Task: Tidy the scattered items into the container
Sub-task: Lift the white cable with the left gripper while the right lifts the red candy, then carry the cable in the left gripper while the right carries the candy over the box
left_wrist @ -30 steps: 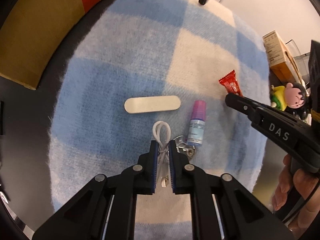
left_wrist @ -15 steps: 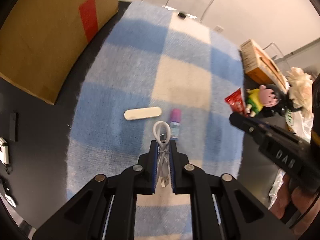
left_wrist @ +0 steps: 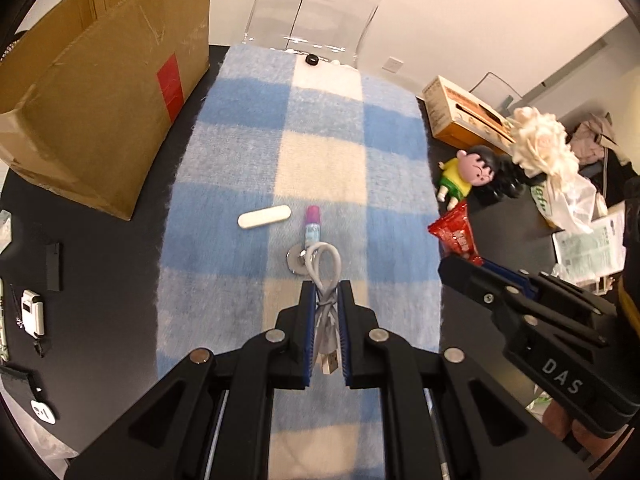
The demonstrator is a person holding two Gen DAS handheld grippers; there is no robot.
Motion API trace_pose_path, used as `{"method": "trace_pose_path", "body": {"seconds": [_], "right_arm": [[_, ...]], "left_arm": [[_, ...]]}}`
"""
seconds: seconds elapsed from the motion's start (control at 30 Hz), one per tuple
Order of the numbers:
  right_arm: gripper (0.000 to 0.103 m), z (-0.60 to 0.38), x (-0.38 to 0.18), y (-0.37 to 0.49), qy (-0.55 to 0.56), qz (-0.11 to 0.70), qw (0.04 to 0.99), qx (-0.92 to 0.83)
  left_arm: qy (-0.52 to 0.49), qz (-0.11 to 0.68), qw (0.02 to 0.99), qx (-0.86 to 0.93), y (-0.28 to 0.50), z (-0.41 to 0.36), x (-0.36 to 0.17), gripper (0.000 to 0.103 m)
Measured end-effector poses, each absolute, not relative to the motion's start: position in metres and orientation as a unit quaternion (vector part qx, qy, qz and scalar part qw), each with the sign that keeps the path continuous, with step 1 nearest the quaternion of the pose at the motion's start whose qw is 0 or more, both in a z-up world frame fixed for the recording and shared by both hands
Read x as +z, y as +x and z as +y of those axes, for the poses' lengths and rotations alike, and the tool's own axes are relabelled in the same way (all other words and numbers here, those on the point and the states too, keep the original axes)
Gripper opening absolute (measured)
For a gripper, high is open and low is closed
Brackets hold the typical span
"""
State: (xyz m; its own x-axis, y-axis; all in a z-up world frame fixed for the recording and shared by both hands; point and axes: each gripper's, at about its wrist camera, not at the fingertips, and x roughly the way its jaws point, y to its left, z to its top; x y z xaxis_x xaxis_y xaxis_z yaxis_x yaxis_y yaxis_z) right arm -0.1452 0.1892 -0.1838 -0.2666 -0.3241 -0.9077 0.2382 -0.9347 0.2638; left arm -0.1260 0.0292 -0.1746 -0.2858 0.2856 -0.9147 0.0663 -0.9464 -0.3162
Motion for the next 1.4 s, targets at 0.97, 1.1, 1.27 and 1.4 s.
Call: {"method": "trace_pose_path", "body": {"seconds": [0.97,1.1,1.27,1.4], "right_arm": [[0.019,0.16,-0.136,-0.074,0.558,-0.036,0.185,-0.808],[0.019,0.148,-0.129,-0.081,0.554,-0.027,0.195,-0.809],[0.019,0.129,-0.118,-0.093,0.544,-0.021,0.209,-0.813],[0.019,0.111,-0.111,-0.106,0.538,-0.014,0.224,-0.813]], "left_arm": [[-0.573,-0.17,0.064,0.799,-0.077,-0.005,-0.142,0.011],[-0.566,-0.177,0.058,0.803,-0.081,-0.014,-0.135,0.011],[-0.556,-0.185,0.047,0.809,-0.089,-0.033,-0.127,0.011],[-0.549,-0.19,0.037,0.813,-0.098,-0.051,-0.119,0.011]]}}
